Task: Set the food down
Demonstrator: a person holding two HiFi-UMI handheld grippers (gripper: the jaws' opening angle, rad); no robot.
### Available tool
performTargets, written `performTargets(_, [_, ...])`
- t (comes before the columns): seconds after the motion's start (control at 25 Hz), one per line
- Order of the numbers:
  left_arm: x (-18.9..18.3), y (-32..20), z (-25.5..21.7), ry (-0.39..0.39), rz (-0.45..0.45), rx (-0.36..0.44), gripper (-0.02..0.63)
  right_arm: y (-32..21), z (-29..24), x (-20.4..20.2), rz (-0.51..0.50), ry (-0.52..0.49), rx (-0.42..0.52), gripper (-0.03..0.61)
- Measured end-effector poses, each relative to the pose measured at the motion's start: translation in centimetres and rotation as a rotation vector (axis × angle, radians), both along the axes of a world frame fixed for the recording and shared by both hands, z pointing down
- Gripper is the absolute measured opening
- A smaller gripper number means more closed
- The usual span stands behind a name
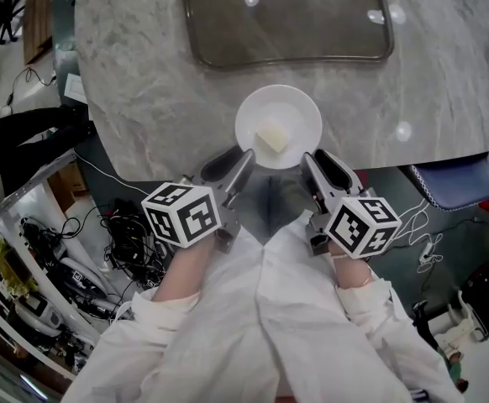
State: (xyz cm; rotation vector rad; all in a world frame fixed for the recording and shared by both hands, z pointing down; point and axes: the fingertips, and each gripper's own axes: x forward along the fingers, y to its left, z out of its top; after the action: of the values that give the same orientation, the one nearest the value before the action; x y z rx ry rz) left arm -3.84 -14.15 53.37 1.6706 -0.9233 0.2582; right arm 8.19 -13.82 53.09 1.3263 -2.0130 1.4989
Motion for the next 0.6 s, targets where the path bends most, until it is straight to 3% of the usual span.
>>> performTargets(0.24, [0.4, 0.0, 0.0, -0.003, 0.026, -0.002, 0.110, -0.2, 0.3, 0.1, -0.003, 0.029, 0.022, 0.087])
performTargets(0.32, [0.5, -0.1, 0.2, 0.001, 0.022, -0.010, 0.106, -0.4, 0.5, 0.2, 0.009, 0.017, 0.025, 0.055])
performTargets(0.6, [0.1, -0.4, 0.5, -0.016, -0.014, -0.027, 0.079, -1.4, 0.5, 0.0, 0.023, -0.021, 0.027, 0.043])
